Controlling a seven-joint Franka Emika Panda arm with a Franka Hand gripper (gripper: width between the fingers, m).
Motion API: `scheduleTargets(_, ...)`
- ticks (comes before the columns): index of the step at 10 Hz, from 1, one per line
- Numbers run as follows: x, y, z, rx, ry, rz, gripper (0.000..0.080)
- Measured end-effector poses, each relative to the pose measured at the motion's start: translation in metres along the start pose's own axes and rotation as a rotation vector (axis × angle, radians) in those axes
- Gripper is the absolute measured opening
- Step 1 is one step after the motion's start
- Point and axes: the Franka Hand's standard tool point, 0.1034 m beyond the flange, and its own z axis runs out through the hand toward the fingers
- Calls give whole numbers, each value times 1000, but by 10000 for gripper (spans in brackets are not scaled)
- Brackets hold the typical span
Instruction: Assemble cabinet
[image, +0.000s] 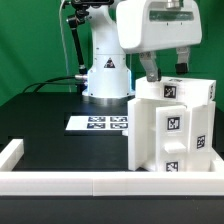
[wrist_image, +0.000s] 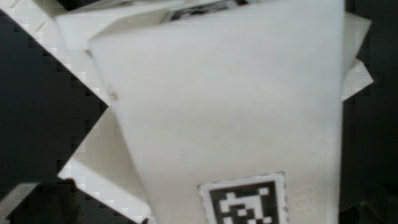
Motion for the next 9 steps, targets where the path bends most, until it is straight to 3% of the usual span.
scheduleTargets(2,6,-2,12,-3,-28,38,797)
scheduleTargets(5,5,-1,17,-3,-33,76,797)
scheduleTargets(7,4,-1,17,-3,-34,77,555)
scheduleTargets(9,4,-1,17,-3,-33,106,557)
